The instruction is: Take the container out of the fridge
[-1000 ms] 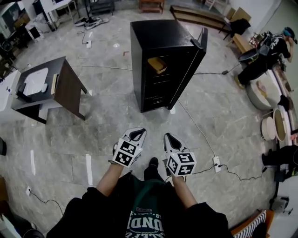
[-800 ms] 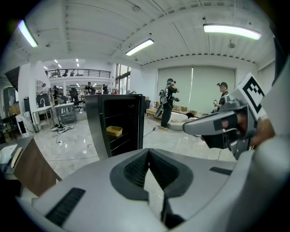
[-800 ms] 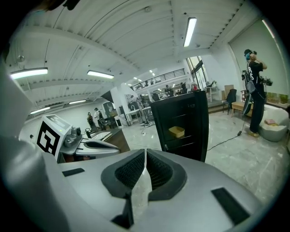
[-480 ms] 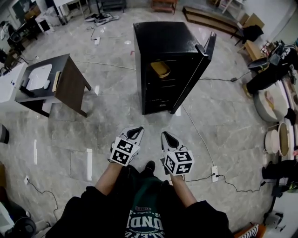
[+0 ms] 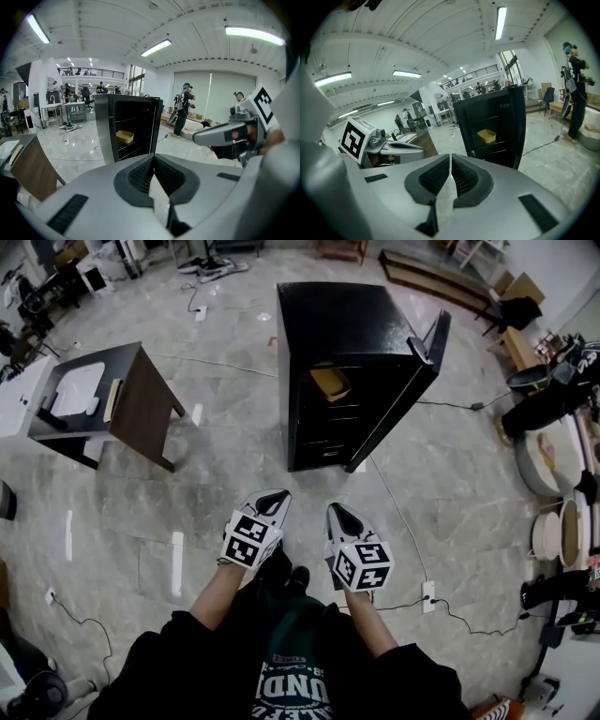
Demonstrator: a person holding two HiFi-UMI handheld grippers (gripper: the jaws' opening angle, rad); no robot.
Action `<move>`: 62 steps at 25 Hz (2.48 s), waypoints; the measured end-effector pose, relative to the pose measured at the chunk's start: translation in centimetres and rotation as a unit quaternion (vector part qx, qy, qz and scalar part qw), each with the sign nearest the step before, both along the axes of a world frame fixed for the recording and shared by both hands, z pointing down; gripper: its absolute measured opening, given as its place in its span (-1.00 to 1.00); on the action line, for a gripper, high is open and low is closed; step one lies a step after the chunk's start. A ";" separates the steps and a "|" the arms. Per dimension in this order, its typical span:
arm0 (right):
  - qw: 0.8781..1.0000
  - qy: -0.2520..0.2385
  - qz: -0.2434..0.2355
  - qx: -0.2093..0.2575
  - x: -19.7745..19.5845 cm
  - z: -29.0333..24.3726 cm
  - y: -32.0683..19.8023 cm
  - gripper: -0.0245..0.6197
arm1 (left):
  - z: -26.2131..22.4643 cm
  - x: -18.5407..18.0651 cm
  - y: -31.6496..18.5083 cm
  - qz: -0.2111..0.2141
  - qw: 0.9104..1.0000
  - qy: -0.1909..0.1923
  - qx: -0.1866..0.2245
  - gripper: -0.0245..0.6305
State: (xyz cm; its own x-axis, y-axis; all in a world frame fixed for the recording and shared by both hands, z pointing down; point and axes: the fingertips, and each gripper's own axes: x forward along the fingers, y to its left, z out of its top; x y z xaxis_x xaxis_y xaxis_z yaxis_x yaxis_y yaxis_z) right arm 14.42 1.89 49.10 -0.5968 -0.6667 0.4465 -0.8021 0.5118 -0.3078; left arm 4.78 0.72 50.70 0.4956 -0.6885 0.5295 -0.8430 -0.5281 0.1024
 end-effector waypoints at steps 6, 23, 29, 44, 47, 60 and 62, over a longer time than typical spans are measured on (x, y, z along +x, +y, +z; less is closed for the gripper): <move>1.000 0.011 0.005 0.008 -2.3 -0.4 -4.7 -0.81 | 0.2 -1.2 -5.0 0.018 1.000 0.008 0.007 -0.89; 0.999 0.018 0.031 0.014 -7.1 0.2 -11.6 -0.81 | -0.1 -4.0 -11.2 0.087 0.996 -0.006 0.027 -0.89; 0.999 0.012 0.032 0.019 -6.8 0.5 -12.8 -0.81 | 0.9 -3.6 -12.0 0.082 0.996 -0.026 0.032 -0.89; 0.999 0.006 0.031 0.015 -4.8 0.9 -17.1 -0.81 | 0.4 -2.2 -16.6 0.052 0.998 0.014 0.030 -0.88; 1.000 0.007 0.023 0.014 -4.6 0.9 -18.3 -0.81 | 0.6 -1.9 -17.7 0.049 0.998 0.001 0.031 -0.88; 0.996 0.078 -0.022 0.041 -4.4 1.9 -22.0 -0.81 | 2.2 -1.9 -19.9 0.036 0.999 0.000 0.003 -0.88; 0.994 0.096 -0.033 0.048 -4.5 2.1 -22.7 -0.80 | 2.3 -2.2 -20.1 0.033 0.999 0.000 0.001 -0.88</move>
